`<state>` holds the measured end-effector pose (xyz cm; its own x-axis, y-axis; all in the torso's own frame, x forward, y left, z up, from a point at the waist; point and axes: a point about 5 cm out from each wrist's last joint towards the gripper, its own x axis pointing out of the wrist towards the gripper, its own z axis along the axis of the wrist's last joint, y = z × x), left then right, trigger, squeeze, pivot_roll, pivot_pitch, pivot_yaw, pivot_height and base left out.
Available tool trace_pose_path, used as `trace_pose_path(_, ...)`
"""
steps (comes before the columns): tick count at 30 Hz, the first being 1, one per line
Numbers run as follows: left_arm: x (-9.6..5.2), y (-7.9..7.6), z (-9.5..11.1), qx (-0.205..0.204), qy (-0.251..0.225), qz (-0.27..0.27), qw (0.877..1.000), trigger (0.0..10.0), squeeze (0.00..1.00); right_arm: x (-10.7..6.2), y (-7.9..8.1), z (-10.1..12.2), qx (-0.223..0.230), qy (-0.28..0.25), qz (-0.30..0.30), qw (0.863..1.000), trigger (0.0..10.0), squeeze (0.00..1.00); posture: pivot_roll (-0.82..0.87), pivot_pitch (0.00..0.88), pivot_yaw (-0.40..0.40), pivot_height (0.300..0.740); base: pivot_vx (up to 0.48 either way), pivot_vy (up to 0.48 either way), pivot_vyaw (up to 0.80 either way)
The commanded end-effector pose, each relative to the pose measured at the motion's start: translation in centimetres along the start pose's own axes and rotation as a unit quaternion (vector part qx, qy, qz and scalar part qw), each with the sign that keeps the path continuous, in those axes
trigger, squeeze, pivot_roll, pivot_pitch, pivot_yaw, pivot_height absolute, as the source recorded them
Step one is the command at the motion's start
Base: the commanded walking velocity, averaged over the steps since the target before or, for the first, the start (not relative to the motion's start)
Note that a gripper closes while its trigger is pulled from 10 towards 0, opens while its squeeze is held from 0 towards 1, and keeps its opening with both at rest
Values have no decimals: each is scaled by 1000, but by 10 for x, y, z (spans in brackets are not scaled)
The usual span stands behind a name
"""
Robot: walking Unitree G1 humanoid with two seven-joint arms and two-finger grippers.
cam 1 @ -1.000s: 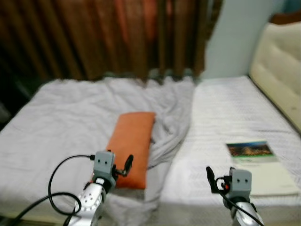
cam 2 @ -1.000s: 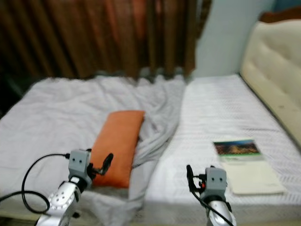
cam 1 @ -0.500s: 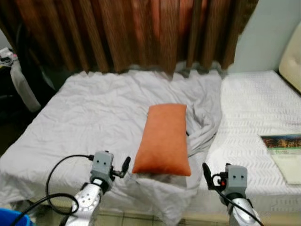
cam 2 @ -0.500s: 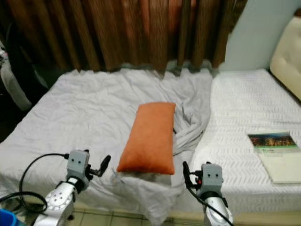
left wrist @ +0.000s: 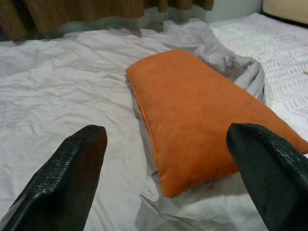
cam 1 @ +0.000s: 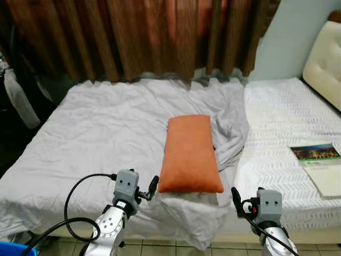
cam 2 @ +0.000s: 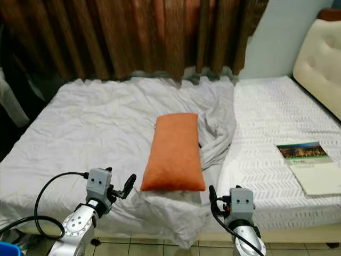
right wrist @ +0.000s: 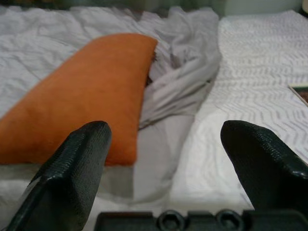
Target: Clean up the room
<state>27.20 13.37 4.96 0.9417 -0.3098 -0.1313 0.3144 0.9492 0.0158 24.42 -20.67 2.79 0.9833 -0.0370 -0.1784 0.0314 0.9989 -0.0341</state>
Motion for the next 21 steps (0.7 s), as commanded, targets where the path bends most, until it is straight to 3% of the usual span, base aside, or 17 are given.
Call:
trace_pose_path(1,0,2,-2,0,4,1,1000,10000,0,2,-1,6,-2,-11,2,1000,10000,0,-73,33,64,740,428,0,0)
trace_pose_path(6,0,1,-2,6,9,-12,1000,10000,0,3,1,5,-6,-6,6,1000,10000,0,-71,32,64,740,433,0,0)
trace_pose_path(14,1,1,-3,9,12,-22,1000,10000,0,3,2,2,-4,-2,4,1000,10000,0,-72,30,66,740,439,0,-730)
trace_pose_path(21,1,0,-3,-2,8,-16,1000,10000,0,10,2,10,-1,-6,13,1000,10000,0,-71,41,62,740,439,0,0)
